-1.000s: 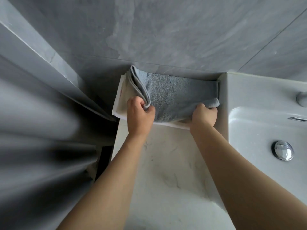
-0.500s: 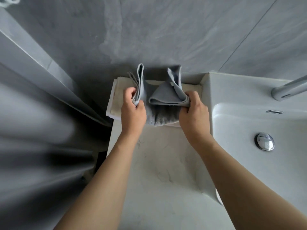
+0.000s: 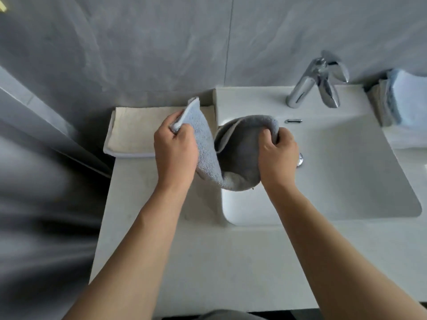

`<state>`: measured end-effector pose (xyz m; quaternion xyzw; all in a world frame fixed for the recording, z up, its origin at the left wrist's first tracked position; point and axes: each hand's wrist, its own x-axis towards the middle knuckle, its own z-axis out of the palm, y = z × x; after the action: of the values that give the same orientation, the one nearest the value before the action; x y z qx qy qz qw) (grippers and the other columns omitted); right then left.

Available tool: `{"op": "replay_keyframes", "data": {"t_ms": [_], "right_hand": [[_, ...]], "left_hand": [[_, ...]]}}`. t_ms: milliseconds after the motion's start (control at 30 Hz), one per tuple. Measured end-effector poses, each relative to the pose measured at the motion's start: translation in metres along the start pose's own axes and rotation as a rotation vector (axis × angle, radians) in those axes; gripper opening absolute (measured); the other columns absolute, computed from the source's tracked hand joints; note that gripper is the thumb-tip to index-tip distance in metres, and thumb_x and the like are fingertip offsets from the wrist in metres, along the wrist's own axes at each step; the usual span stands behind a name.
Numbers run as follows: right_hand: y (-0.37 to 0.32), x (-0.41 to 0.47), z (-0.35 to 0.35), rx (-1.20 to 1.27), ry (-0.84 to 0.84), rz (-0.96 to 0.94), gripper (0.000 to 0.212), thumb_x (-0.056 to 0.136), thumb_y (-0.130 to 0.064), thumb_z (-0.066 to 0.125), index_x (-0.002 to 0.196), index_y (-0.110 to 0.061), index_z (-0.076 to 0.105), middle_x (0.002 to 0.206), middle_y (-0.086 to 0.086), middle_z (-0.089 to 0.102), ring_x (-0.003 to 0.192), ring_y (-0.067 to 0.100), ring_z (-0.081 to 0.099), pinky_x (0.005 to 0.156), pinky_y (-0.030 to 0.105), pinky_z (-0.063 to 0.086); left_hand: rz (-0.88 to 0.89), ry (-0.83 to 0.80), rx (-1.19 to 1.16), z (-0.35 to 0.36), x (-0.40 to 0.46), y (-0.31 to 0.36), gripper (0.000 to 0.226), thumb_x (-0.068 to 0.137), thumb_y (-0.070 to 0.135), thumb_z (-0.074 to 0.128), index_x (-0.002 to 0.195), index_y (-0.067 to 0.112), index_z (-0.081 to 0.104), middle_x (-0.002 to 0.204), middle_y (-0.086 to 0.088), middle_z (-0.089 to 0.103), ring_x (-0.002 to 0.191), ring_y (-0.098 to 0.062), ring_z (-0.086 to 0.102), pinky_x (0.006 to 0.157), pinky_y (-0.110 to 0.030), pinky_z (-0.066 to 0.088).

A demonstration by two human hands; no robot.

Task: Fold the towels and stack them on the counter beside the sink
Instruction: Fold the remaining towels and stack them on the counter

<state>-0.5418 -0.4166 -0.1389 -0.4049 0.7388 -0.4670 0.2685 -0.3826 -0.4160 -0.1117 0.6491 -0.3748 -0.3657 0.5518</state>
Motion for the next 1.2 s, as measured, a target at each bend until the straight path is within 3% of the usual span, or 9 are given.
{"op": "replay_keyframes", "data": {"t_ms": [100, 267, 367, 467, 567, 667, 800, 1033, 1200], "right_hand": [[0.019, 0.007, -0.056, 0.070, 0.026, 0.014, 0.024, 0.091, -0.021, 0.048, 0.070, -0.014, 0.038, 0.064, -0.007, 0.037, 0.059, 0.010, 0.032, 0.055, 0.025, 0.030], [0.038, 0.026, -0.152, 0.117, 0.104, -0.100, 0.025, 0.093, -0.012, 0.048, 0.071, -0.023, 0.040, 0.064, -0.012, 0.041, 0.057, -0.003, 0.041, 0.057, 0.013, 0.033], [0.052, 0.043, -0.198, 0.088, 0.162, -0.089, 0.011, 0.094, -0.012, 0.046, 0.087, -0.020, 0.050, 0.070, -0.014, 0.049, 0.063, -0.011, 0.048, 0.061, 0.007, 0.035], [0.068, 0.063, -0.229, 0.038, 0.217, -0.002, 0.008, 0.094, -0.017, 0.045, 0.093, -0.020, 0.052, 0.076, -0.014, 0.053, 0.073, 0.000, 0.052, 0.067, 0.019, 0.037], [0.082, 0.086, -0.253, 0.012, 0.297, 0.070, 0.016, 0.097, -0.026, 0.046, 0.085, -0.017, 0.051, 0.074, -0.010, 0.049, 0.078, 0.017, 0.049, 0.074, 0.033, 0.040], [0.096, 0.112, -0.279, 0.094, 0.379, 0.130, 0.026, 0.099, -0.033, 0.048, 0.074, -0.025, 0.045, 0.073, -0.009, 0.048, 0.071, 0.011, 0.048, 0.071, 0.031, 0.040], [0.110, 0.158, -0.314, 0.300, 0.430, 0.219, 0.026, 0.098, -0.032, 0.047, 0.074, -0.024, 0.041, 0.072, -0.008, 0.044, 0.065, 0.008, 0.045, 0.066, 0.028, 0.041], [0.117, 0.265, -0.348, 0.429, 0.289, 0.227, 0.023, 0.098, -0.033, 0.048, 0.078, -0.023, 0.045, 0.076, -0.008, 0.048, 0.071, 0.010, 0.048, 0.075, 0.033, 0.047], [0.100, 0.350, -0.389, 0.470, 0.326, 0.158, 0.022, 0.099, -0.035, 0.046, 0.080, -0.026, 0.050, 0.077, -0.011, 0.054, 0.070, 0.004, 0.052, 0.078, 0.026, 0.049]], "left_hand": [[0.007, -0.033, -0.011, 0.044, -0.047, 0.015, 0.019, 0.081, -0.003, 0.041, 0.074, 0.010, 0.054, 0.047, 0.013, 0.034, 0.046, -0.009, 0.027, 0.046, -0.023, 0.022], [0.031, -0.129, -0.010, 0.119, -0.116, 0.032, 0.038, 0.081, 0.000, 0.045, 0.100, 0.018, 0.073, 0.054, 0.014, 0.046, 0.049, -0.011, 0.036, 0.049, -0.024, 0.030], [0.003, -0.206, 0.005, 0.158, -0.144, 0.036, 0.038, 0.082, 0.000, 0.045, 0.094, 0.024, 0.072, 0.054, 0.012, 0.043, 0.049, -0.014, 0.034, 0.048, -0.026, 0.028], [-0.039, -0.303, 0.026, 0.194, -0.161, 0.039, 0.031, 0.082, 0.002, 0.045, 0.082, 0.023, 0.067, 0.054, 0.010, 0.038, 0.052, -0.017, 0.032, 0.053, -0.030, 0.026], [-0.112, -0.341, -0.001, 0.225, -0.167, 0.042, 0.021, 0.082, 0.007, 0.050, 0.073, 0.023, 0.059, 0.059, 0.005, 0.038, 0.058, -0.017, 0.033, 0.059, -0.033, 0.028], [-0.163, -0.326, -0.095, 0.256, -0.172, 0.048, 0.008, 0.075, 0.015, 0.052, 0.074, 0.022, 0.055, 0.066, -0.003, 0.038, 0.063, -0.019, 0.034, 0.060, -0.036, 0.028], [-0.166, -0.307, -0.244, 0.304, -0.183, 0.058, 0.027, 0.088, 0.000, 0.050, 0.079, 0.020, 0.066, 0.074, -0.009, 0.042, 0.064, -0.019, 0.036, 0.053, -0.028, 0.027], [-0.099, -0.226, -0.333, 0.414, -0.185, 0.081, 0.035, 0.088, -0.002, 0.051, 0.075, 0.024, 0.072, 0.067, 0.002, 0.049, 0.062, -0.014, 0.042, 0.052, -0.025, 0.032], [0.002, -0.133, -0.399, 0.493, -0.172, 0.109, 0.022, 0.090, -0.005, 0.051, 0.093, 0.010, 0.067, 0.062, 0.013, 0.057, 0.058, -0.005, 0.050, 0.055, -0.020, 0.041]]}}
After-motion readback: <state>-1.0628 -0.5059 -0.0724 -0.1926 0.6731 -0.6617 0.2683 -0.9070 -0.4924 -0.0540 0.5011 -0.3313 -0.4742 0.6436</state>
